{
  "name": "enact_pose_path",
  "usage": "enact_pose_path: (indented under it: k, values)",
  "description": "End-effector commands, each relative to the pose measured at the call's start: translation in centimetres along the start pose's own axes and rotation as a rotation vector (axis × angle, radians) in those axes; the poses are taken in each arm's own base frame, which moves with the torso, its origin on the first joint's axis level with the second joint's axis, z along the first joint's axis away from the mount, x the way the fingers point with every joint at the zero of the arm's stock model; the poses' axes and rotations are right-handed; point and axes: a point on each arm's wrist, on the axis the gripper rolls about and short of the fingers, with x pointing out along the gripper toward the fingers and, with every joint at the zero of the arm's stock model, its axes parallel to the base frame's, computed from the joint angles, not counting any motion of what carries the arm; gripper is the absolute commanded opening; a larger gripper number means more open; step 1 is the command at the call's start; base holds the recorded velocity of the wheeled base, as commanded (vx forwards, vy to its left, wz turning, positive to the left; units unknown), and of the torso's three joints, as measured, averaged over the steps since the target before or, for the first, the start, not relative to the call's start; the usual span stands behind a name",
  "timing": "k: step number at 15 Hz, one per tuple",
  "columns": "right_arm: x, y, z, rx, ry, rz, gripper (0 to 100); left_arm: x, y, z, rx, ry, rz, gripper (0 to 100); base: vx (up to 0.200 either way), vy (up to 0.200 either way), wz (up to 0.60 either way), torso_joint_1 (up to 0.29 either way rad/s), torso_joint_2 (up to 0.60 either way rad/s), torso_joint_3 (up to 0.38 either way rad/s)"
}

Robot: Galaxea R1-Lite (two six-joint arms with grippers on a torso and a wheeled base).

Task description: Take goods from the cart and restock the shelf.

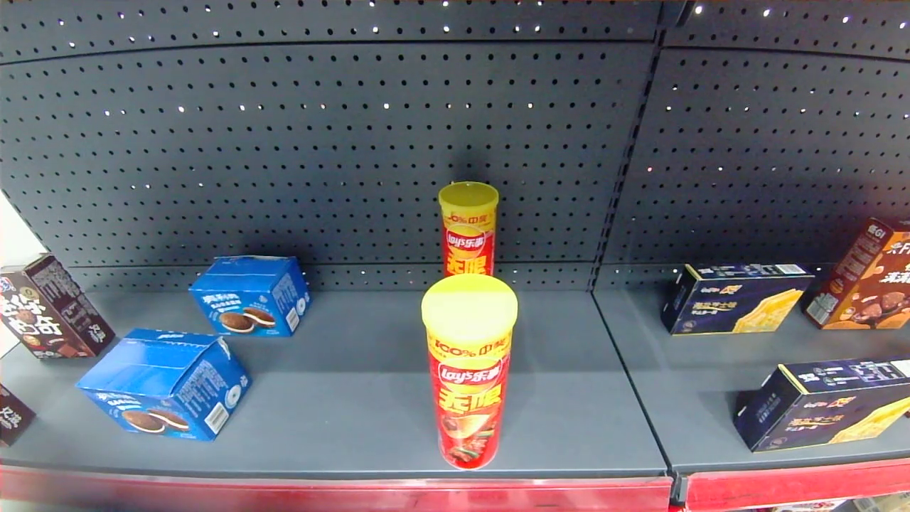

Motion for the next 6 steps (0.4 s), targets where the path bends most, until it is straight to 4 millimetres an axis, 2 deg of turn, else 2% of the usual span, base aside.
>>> enact_pose_path:
  k: [1,6]
  values:
    - [0.0,0.0,0.0,0.0,0.0,0.0,100,0.01,0.0,0.0,0.001,0.001,0.001,100,0.0,0.0,0.0,0.0,0.0,0.0]
    - [0.0,0.0,0.0,-0.002,0.0,0.0,100,0.01,0.0,0.0,-0.001,0.001,0.001,100,0.0,0.0,0.0,0.0,0.0,0.0]
